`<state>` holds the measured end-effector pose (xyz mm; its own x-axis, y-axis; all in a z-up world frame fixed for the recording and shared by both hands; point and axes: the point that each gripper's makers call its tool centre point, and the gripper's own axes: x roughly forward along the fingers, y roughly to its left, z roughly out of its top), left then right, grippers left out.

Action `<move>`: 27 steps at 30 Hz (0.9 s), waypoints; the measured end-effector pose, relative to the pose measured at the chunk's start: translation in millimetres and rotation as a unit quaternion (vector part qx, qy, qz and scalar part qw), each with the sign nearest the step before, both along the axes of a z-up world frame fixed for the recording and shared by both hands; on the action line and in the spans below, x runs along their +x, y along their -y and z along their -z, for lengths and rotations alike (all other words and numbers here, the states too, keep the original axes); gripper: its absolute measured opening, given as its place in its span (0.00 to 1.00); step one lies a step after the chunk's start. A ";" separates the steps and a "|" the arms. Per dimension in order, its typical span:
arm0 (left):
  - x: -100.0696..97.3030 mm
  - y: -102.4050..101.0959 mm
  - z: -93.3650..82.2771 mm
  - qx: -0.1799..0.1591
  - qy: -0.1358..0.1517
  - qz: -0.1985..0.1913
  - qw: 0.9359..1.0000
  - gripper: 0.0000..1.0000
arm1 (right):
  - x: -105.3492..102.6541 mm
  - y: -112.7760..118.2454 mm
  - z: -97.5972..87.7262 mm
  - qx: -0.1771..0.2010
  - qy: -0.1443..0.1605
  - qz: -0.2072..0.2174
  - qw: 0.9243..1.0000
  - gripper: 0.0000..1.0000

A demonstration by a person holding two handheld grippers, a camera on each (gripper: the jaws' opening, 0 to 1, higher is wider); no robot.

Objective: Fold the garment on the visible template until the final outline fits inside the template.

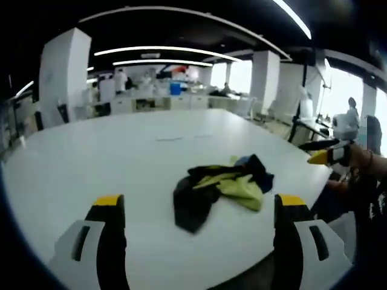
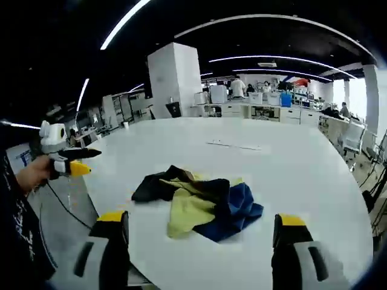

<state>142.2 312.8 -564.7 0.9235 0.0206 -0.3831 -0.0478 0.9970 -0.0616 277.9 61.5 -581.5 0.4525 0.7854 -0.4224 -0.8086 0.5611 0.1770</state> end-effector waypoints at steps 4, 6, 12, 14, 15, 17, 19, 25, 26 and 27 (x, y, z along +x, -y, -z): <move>1.2 -0.4 -1.0 -0.010 0.005 -0.002 1.000 0.99 | -0.1 1.8 2.9 -0.011 0.005 0.000 1.000 1.00; 0.9 -1.0 -0.4 -0.014 0.006 -0.005 1.000 0.99 | -0.9 2.3 4.5 -0.016 0.005 -0.003 1.000 1.00; 0.4 -0.3 0.8 -0.019 0.007 -0.006 1.000 0.99 | -2.1 1.9 5.9 -0.023 0.008 -0.009 1.000 1.00; -0.2 0.7 1.3 -0.021 0.006 -0.006 1.000 0.99 | -1.3 2.7 5.4 -0.026 0.013 -0.004 1.000 1.00; -0.4 0.9 1.6 -0.021 0.006 -0.006 1.000 0.99 | -0.9 3.2 5.4 -0.031 0.018 -0.004 0.999 1.00; -0.8 0.8 2.2 -0.021 0.004 -0.007 1.000 0.99 | -0.2 4.3 5.8 -0.038 0.023 -0.002 0.999 1.00; -1.3 0.1 3.3 -0.019 0.002 -0.007 1.000 0.99 | -0.3 4.0 5.0 -0.038 0.025 -0.001 0.999 1.00; -1.3 -1.3 2.2 -0.019 0.006 -0.011 1.000 0.98 | -1.3 3.2 5.9 -0.038 0.025 -0.003 0.999 1.00; -1.3 -1.6 1.5 -0.018 0.007 -0.011 1.000 0.98 | -1.6 3.3 5.9 -0.038 0.025 -0.003 0.999 1.00; -1.3 -1.6 1.4 -0.017 0.008 -0.011 1.000 0.98 | -1.9 3.3 5.7 -0.038 0.024 -0.003 0.999 1.00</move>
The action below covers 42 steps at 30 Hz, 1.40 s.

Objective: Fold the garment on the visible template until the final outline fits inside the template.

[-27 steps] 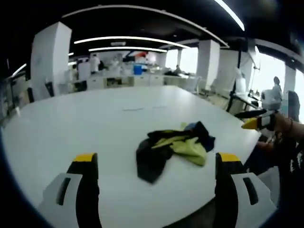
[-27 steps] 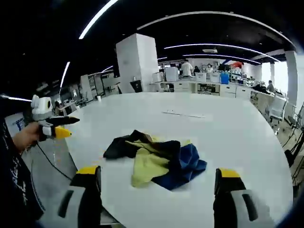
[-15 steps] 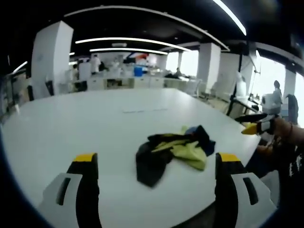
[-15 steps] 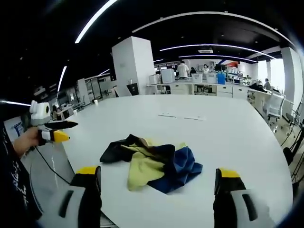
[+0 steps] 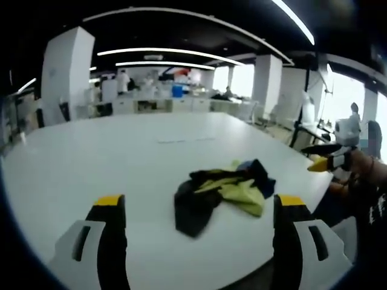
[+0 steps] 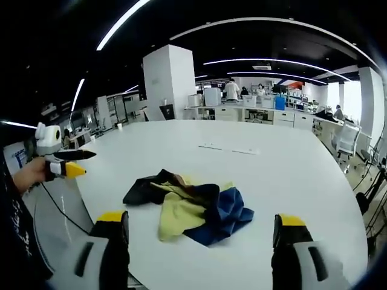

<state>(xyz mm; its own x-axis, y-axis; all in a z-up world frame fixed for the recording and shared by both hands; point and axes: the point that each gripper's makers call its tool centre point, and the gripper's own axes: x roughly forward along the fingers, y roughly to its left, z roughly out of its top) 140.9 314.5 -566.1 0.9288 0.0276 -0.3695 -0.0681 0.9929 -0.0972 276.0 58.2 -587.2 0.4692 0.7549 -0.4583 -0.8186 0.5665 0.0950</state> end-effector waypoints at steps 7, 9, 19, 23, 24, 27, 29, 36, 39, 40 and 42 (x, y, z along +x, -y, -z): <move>1.6 -2.1 -0.5 0.000 0.002 -0.004 1.000 0.97 | -1.2 1.3 1.6 -0.002 -0.001 0.001 1.000 1.00; 2.3 -1.7 -0.7 0.001 0.003 -0.003 1.000 0.97 | -2.0 1.3 2.7 -0.003 -0.003 -0.001 1.000 1.00; 0.9 -2.4 1.0 0.000 0.001 -0.005 1.000 0.97 | -3.7 -2.4 0.7 -0.006 0.005 -0.005 1.000 1.00; 0.5 -3.4 -0.2 0.001 0.004 -0.006 1.000 0.97 | -3.9 -3.7 0.0 -0.005 0.007 -0.007 1.000 0.99; 0.4 -3.5 -0.3 0.001 0.004 -0.007 1.000 0.96 | -4.1 -4.2 -0.1 -0.005 0.007 -0.008 1.000 0.99; 0.2 -3.5 -0.6 0.003 0.004 -0.007 1.000 0.96 | -4.5 -5.5 0.4 -0.006 0.007 -0.010 1.000 0.99; 0.3 -3.1 -0.8 0.001 0.006 -0.006 1.000 0.96 | -4.5 -6.4 0.5 -0.005 0.007 -0.011 1.000 0.99; 6.2 -3.3 3.5 0.004 0.003 0.006 1.000 0.92 | -2.7 -10.6 3.0 -0.002 0.007 -0.013 1.000 0.96; 10.4 -4.9 4.6 0.013 0.004 0.009 1.000 0.89 | -0.1 -13.4 5.9 0.002 0.003 -0.015 1.000 0.95; 12.5 -5.7 5.6 0.014 0.004 0.010 1.000 0.88 | 1.4 -14.3 7.1 0.003 0.004 -0.015 1.000 0.94; 17.5 -7.7 7.0 0.011 0.010 0.009 1.000 0.86 | 3.6 -16.3 9.4 0.001 0.005 -0.018 1.000 0.93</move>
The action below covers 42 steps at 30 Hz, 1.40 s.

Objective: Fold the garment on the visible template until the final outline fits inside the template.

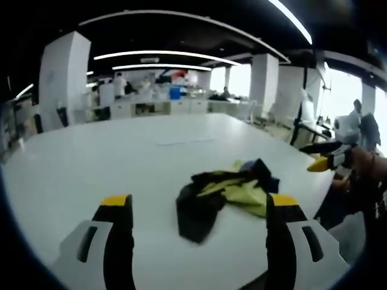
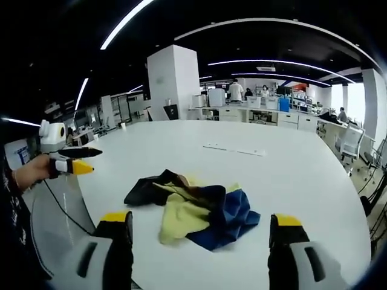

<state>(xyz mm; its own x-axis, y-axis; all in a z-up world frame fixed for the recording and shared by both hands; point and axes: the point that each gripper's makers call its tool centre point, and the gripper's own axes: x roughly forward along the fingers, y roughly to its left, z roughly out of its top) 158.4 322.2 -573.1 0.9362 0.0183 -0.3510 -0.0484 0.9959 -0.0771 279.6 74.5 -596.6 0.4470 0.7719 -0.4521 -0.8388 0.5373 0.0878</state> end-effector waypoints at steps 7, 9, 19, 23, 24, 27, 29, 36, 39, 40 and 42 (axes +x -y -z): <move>18.9 -2.2 3.7 -0.006 0.009 0.020 1.000 0.82 | 10.7 -6.6 9.8 -0.011 0.003 -0.011 1.000 0.91; 23.2 -3.3 7.7 0.004 0.003 0.025 1.000 0.81 | 13.3 -7.4 12.8 -0.012 0.002 -0.013 1.000 0.91; 41.6 -1.9 28.1 0.014 -0.006 0.047 0.999 0.69 | 26.1 -14.0 32.7 -0.018 -0.001 -0.018 1.000 0.76; 48.7 -8.2 37.9 0.014 -0.005 0.045 0.999 0.61 | 35.7 -17.5 39.5 -0.023 0.006 -0.016 1.000 0.65; 49.7 -10.1 41.3 0.017 -0.010 0.045 0.999 0.59 | 37.6 -18.4 41.0 -0.022 0.005 -0.016 1.000 0.63; 53.2 -15.3 48.4 0.024 -0.017 0.043 0.999 0.54 | 43.7 -21.4 44.4 -0.019 0.003 -0.013 1.000 0.55; 56.0 -17.8 52.1 0.023 -0.019 0.043 0.999 0.52 | 47.5 -23.6 47.5 -0.024 0.003 -0.011 1.000 0.54; 63.5 -25.6 74.0 0.022 -0.042 0.037 0.998 0.43 | 52.6 -30.6 55.5 -0.033 0.006 -0.018 0.999 0.44; 66.5 -29.1 82.9 0.019 -0.049 0.031 0.998 0.40 | 55.5 -32.4 59.1 -0.037 0.008 -0.017 0.999 0.41; 67.6 -30.6 86.0 0.019 -0.052 0.028 0.998 0.40 | 56.8 -32.7 59.8 -0.038 0.009 -0.016 0.999 0.40; 69.6 -32.2 89.8 0.020 -0.055 0.027 0.998 0.39 | 58.6 -33.3 61.1 -0.038 0.009 -0.014 0.999 0.38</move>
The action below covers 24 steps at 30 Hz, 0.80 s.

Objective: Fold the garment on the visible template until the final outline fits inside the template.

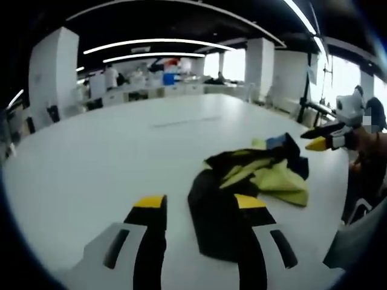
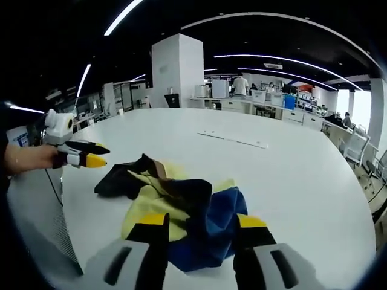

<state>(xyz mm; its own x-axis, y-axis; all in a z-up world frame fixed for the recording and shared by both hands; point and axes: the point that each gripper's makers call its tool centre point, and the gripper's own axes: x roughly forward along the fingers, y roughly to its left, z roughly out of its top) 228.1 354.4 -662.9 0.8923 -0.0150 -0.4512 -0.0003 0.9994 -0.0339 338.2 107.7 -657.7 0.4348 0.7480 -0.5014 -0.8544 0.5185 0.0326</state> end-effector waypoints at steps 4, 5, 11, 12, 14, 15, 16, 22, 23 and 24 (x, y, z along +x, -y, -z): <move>3.2 -5.0 10.2 -0.001 -0.015 -0.004 1.000 0.37 | 2.6 -3.0 3.9 -0.004 0.002 -0.003 1.000 0.34; 4.2 -5.8 11.4 -0.003 -0.016 -0.005 1.000 0.37 | 3.4 -3.6 5.0 -0.006 0.004 -0.004 1.000 0.32; 10.9 -4.4 19.8 -0.011 -0.025 -0.007 1.000 0.35 | 8.5 -5.4 14.1 -0.018 0.012 -0.007 1.000 0.24; 11.4 -4.6 20.6 -0.011 -0.025 -0.008 1.000 0.35 | 8.5 -5.7 16.0 -0.020 0.012 -0.008 1.000 0.22; 12.8 -5.3 24.8 -0.015 -0.029 -0.010 0.999 0.32 | 8.1 -6.2 20.9 -0.028 0.012 -0.012 0.999 0.19; 13.2 -5.3 26.7 -0.016 -0.031 -0.010 0.999 0.31 | 8.0 -6.6 22.5 -0.030 0.012 -0.013 0.999 0.18; 13.6 -5.6 28.6 -0.015 -0.034 -0.011 0.999 0.30 | 8.1 -6.9 24.4 -0.031 0.010 -0.014 0.999 0.17; 13.7 -9.6 35.9 -0.010 -0.038 -0.016 0.999 0.19 | 9.2 -7.2 28.5 -0.029 0.002 -0.010 1.000 0.12; 13.5 -9.8 37.0 -0.012 -0.040 -0.017 0.999 0.18 | 9.7 -7.5 28.8 -0.029 0.003 -0.011 1.000 0.10; 13.7 -10.4 38.8 -0.014 -0.041 -0.017 0.999 0.17 | 10.1 -7.7 29.0 -0.029 0.005 -0.011 1.000 0.09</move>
